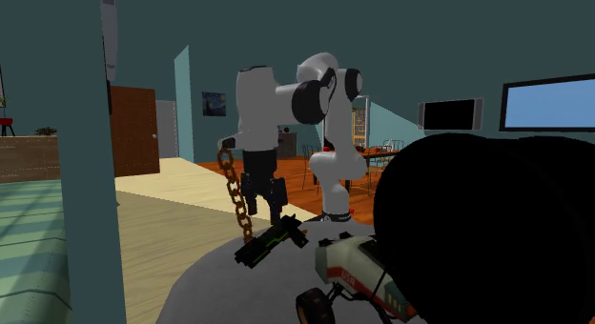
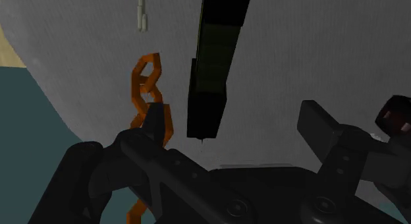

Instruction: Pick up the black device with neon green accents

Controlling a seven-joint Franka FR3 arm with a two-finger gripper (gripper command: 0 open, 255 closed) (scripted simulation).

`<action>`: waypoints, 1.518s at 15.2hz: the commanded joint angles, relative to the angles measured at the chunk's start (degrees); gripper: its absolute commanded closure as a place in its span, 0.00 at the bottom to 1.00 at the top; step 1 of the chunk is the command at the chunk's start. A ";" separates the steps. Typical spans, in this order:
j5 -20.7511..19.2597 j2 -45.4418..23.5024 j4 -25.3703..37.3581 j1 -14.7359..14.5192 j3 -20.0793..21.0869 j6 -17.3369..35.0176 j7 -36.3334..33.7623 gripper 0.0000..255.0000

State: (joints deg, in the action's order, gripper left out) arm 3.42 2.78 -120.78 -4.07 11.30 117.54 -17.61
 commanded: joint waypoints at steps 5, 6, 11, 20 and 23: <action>-0.38 -3.40 -2.17 -0.23 0.31 -3.26 -0.99 0.00; -0.43 -3.75 -2.57 -0.24 0.32 -2.51 -1.01 0.00; -0.55 -4.38 -3.20 -0.20 0.29 -1.25 -0.95 1.00; -0.47 -3.95 -2.80 -0.24 0.33 -2.08 -1.02 1.00; -0.30 -2.91 -1.57 -0.20 0.30 -4.33 -0.97 1.00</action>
State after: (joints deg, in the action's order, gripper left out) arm 3.07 -0.45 -122.68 -4.34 11.65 113.86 -18.69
